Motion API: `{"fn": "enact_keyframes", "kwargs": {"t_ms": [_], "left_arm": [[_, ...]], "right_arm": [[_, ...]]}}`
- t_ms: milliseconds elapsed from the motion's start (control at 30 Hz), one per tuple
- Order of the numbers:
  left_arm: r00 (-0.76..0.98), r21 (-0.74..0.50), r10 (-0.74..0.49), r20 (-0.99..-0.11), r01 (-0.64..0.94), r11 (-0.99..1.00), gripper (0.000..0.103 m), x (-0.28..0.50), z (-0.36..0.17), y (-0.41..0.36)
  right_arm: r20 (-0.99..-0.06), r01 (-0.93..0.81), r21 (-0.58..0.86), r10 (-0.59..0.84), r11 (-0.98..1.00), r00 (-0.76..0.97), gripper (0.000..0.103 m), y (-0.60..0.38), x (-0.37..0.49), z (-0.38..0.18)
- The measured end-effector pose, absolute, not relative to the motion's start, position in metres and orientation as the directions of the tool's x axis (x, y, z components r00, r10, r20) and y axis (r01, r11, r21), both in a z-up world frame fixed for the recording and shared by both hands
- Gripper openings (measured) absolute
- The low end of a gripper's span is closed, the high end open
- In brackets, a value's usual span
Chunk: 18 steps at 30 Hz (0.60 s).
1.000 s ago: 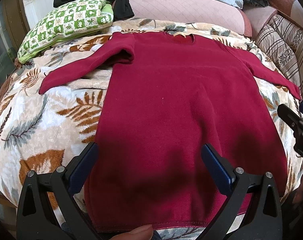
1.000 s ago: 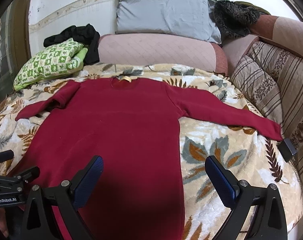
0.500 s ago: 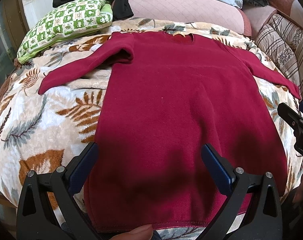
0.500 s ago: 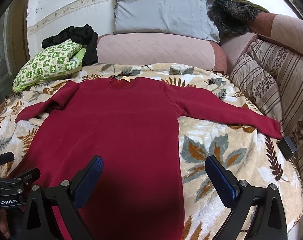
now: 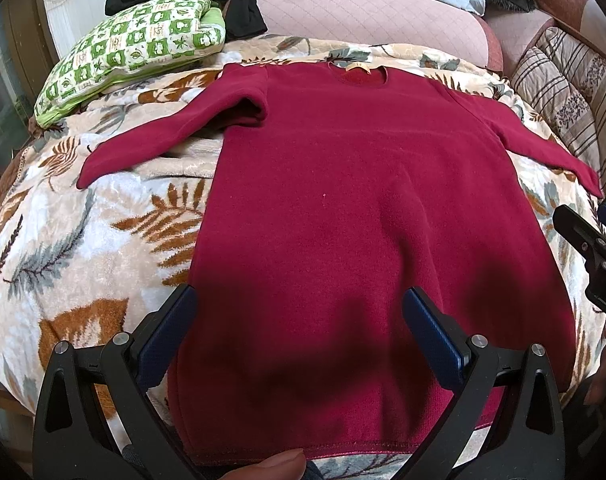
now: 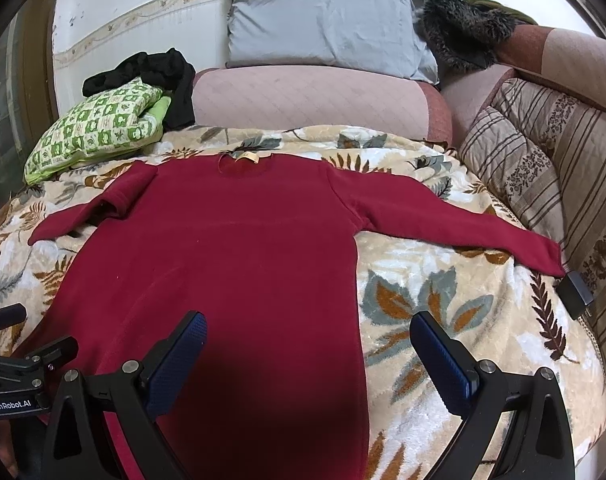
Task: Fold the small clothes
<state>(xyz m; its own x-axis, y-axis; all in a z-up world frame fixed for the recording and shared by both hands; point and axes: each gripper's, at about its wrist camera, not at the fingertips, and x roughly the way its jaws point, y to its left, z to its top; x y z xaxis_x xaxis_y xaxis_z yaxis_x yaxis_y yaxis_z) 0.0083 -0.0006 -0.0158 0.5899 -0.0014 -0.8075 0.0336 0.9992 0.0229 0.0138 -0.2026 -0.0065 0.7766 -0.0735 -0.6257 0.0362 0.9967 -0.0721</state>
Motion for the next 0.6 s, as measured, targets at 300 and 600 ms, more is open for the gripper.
{"fn": "enact_keyframes", "kwargs": {"t_ms": [300, 600], "left_arm": [[0.589, 0.023, -0.001, -0.808, 0.033, 0.999, 0.102, 0.0081, -0.0159, -0.0009], [0.589, 0.027, 0.001, -0.808, 0.035, 0.999, 0.102, 0.0081, -0.016, -0.0009]], "right_arm": [[-0.625, 0.036, -0.073, -0.074, 0.997, 0.777, 0.101, -0.2029, 0.014, -0.0064], [-0.626, 0.036, -0.07, -0.072, 0.997, 0.776, 0.101, -0.2038, 0.0148, -0.0065]]}}
